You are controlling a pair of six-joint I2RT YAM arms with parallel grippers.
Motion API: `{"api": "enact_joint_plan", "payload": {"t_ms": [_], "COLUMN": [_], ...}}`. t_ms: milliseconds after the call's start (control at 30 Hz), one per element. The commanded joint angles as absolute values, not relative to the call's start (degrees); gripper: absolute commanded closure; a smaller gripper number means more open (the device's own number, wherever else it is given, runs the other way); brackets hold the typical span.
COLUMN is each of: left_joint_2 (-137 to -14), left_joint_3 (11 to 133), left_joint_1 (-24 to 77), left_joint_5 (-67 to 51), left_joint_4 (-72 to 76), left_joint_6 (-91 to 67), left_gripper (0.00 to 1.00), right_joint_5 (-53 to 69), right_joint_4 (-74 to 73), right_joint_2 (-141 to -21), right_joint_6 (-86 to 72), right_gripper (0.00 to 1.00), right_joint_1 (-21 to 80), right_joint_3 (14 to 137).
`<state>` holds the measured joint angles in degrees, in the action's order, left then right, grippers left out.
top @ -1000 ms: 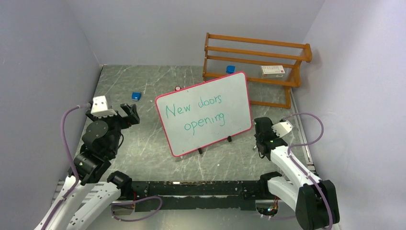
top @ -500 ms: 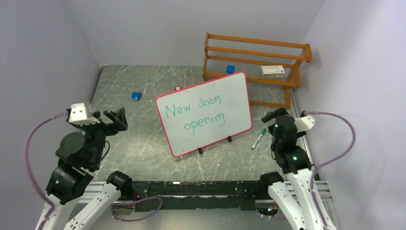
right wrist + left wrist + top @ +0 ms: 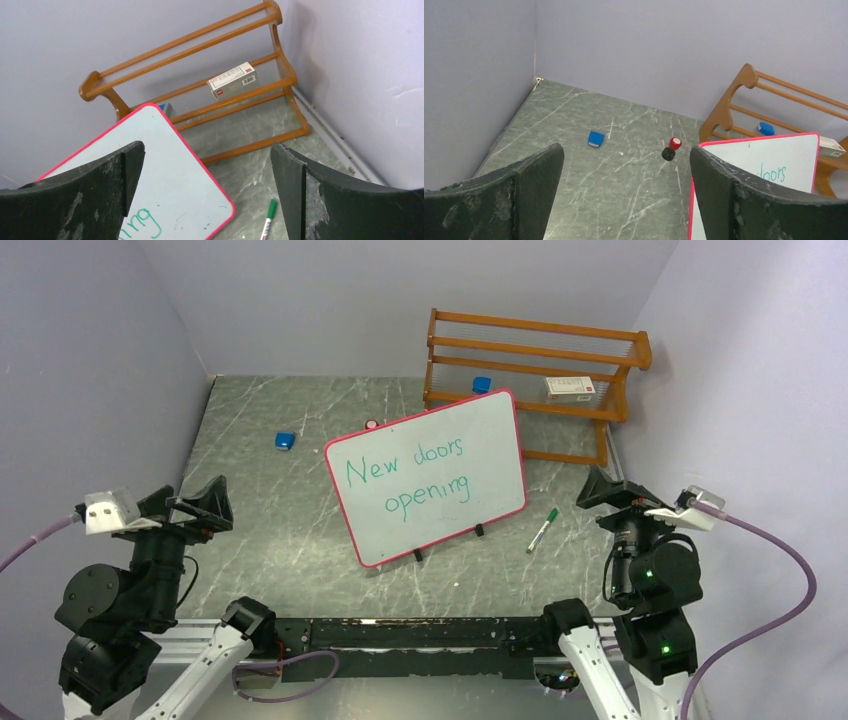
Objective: Write a sentence on the whiteboard
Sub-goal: Reset both arms
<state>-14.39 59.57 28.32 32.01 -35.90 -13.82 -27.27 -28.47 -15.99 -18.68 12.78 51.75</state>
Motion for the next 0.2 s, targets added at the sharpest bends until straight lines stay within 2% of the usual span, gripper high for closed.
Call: {"api": "enact_joint_plan", "payload": {"t_ms": [0, 167], "left_joint_2": [-14.1, -15.0], "left_joint_3": [59.0, 58.8], "left_joint_1": [27.9, 27.8], "left_joint_5": [34.0, 34.1], "left_joint_4": [-37.0, -36.3], "left_joint_6": [-13.4, -13.6], "left_gripper": [0.02, 0.02], "right_joint_5": [-23.6, -22.1], "right_joint_4": [-26.9, -25.3], "right_joint_2": [-15.4, -14.6], "right_joint_6": [-11.5, -9.9], "right_gripper": [0.00, 0.00], "right_joint_1": [12.4, 12.5], "right_joint_3": [51.5, 50.3]}}
